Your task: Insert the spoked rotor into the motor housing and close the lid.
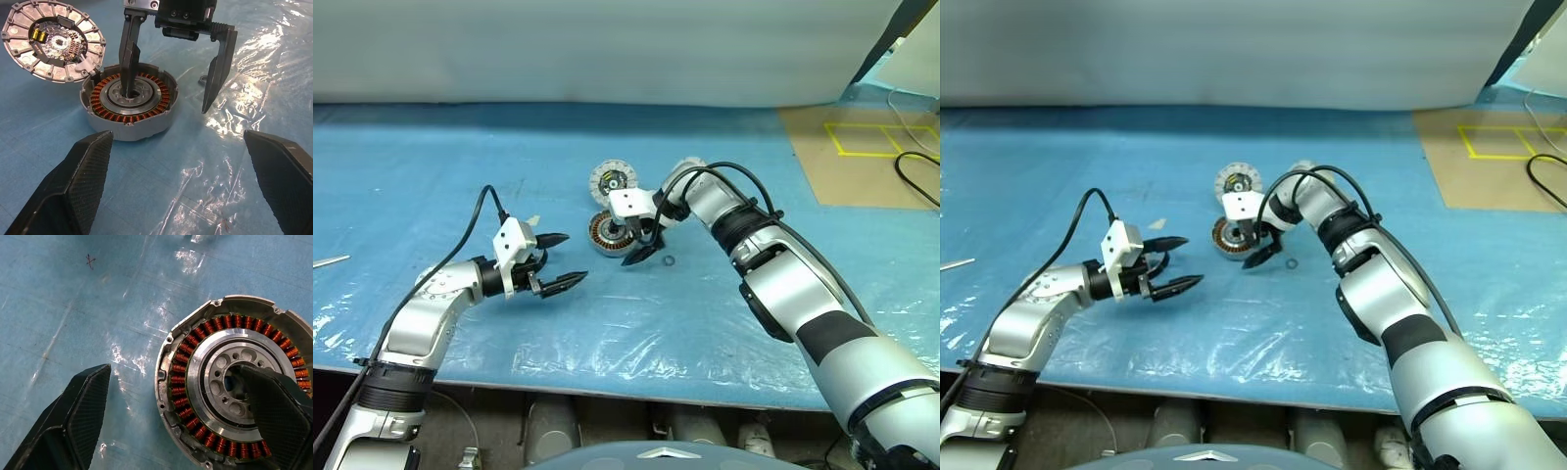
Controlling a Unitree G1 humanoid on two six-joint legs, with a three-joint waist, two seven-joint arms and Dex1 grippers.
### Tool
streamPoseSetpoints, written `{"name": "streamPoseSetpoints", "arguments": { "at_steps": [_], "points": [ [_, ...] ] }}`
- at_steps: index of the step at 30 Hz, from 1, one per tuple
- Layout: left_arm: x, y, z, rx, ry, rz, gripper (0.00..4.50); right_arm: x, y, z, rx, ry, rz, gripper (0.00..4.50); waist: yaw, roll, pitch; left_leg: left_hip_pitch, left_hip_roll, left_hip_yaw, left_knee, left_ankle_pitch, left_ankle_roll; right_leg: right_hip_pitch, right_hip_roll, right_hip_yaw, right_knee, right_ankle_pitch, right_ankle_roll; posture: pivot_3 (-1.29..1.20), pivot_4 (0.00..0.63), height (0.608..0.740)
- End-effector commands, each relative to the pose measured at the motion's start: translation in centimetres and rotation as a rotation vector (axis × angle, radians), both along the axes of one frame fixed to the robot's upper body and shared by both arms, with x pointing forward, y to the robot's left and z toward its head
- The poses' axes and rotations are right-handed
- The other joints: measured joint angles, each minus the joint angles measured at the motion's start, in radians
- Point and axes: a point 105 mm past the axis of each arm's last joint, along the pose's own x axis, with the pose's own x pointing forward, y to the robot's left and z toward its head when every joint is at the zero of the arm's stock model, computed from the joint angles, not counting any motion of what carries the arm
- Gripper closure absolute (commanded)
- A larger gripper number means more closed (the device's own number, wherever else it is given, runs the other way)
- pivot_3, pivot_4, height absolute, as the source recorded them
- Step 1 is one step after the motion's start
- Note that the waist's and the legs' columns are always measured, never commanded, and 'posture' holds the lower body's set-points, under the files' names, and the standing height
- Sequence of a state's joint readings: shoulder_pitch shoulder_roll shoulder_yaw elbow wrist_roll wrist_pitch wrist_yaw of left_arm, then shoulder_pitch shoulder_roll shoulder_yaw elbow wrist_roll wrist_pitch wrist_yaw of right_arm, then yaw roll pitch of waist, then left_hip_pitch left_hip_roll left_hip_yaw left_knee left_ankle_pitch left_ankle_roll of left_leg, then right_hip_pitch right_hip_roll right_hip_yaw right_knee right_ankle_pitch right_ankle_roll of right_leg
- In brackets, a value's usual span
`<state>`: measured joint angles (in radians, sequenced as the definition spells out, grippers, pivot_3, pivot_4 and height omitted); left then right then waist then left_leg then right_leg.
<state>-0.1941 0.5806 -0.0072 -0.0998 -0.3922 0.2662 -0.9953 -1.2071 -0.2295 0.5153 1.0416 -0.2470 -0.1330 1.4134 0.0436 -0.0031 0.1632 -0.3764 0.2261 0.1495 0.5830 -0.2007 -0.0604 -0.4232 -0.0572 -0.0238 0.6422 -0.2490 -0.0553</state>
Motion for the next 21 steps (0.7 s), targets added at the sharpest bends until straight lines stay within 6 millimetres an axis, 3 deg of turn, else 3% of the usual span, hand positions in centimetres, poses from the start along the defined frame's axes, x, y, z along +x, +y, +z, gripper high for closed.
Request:
{"name": "streamPoseSetpoints", "arguments": {
  "at_steps": [1, 8, 11, 16, 17, 21],
  "points": [
    [0.0, -0.3, 1.2, -0.021, -0.054, -0.005, 0.00, 0.1, 0.2, -0.1, -0.015, -0.056, 0.034, 0.04, 0.000, 0.000, 0.000, 0.000, 0.000, 0.000, 0.000, 0.000, 0.000, 0.000, 0.000, 0.000, 0.000, 0.000, 0.000, 0.00, 0.150, 0.740],
    [-0.3, -0.7, 1.1, -0.039, -0.051, -0.004, 0.00, 1.0, -0.3, -0.3, -0.073, -0.160, 0.030, 0.04, 0.000, 0.000, 0.000, 0.000, 0.000, 0.000, 0.000, 0.000, 0.000, 0.000, 0.000, 0.000, 0.000, 0.000, 0.000, 0.00, 0.150, 0.740],
    [-0.3, -0.9, 0.9, -0.044, -0.050, -0.002, 0.00, 1.1, -0.1, 0.0, -0.106, -0.198, 0.053, 0.64, 0.000, 0.000, 0.000, 0.001, 0.000, 0.000, 0.001, 0.000, 0.000, 0.000, 0.000, 0.001, 0.001, 0.000, 0.000, 0.00, 0.150, 0.740],
    [0.0, -1.3, 0.8, -0.057, -0.053, 0.003, 0.00, 1.2, -0.2, 0.1, -0.174, -0.264, 0.104, 2.31, 0.000, 0.000, 0.000, 0.001, 0.000, 0.000, 0.001, 0.000, 0.000, 0.000, 0.000, 0.001, 0.001, 0.000, 0.000, 0.00, 0.150, 0.740],
    [0.0, -1.3, 0.8, -0.059, -0.054, 0.005, 0.00, 1.2, -0.2, 0.2, -0.178, -0.268, 0.108, 2.50, 0.000, -0.001, 0.000, 0.001, 0.000, 0.000, 0.001, 0.000, 0.000, 0.001, 0.000, 0.001, 0.000, 0.000, 0.000, 0.00, 0.150, 0.740],
    [0.1, -1.3, 0.6, -0.061, -0.053, 0.011, 0.00, 1.2, 0.4, 0.7, -0.174, -0.286, 0.108, 2.55, -0.001, 0.000, 0.000, 0.002, 0.000, 0.000, 0.001, 0.000, 0.000, 0.001, 0.000, 0.001, 0.001, 0.000, 0.000, 0.00, 0.150, 0.740]
  ]
}}
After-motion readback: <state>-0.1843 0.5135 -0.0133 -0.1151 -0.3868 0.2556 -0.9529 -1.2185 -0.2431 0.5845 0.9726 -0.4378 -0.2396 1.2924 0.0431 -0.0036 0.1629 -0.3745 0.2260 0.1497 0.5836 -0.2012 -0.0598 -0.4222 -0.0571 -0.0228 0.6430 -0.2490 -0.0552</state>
